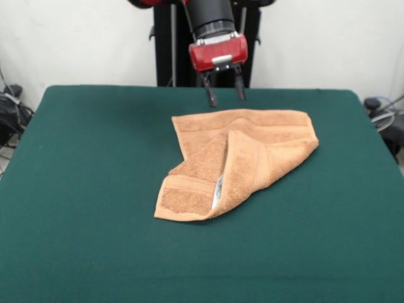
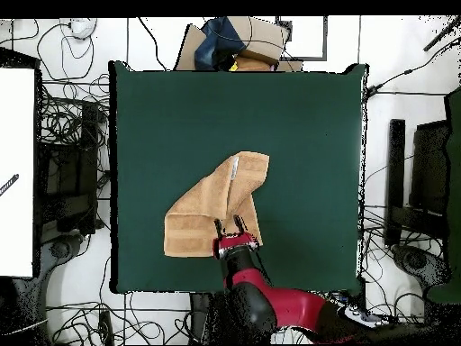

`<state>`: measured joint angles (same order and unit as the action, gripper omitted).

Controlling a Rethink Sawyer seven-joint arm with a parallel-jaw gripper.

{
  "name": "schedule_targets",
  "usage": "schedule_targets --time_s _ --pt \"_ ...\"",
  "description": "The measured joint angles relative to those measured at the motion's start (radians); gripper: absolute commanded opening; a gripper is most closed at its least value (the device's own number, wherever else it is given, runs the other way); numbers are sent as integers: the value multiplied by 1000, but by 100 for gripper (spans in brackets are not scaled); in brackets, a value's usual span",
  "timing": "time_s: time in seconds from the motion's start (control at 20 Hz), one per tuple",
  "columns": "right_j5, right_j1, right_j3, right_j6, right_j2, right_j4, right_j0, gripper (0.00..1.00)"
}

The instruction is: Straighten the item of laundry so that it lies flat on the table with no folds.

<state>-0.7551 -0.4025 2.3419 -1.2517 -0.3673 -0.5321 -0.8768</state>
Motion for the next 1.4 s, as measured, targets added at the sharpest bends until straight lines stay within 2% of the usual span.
schedule_targets --time_s 0.75,1.4 --pt "0 102 -150 0 9 0 76 100" --pt "0 134 -162 0 10 0 79 100"
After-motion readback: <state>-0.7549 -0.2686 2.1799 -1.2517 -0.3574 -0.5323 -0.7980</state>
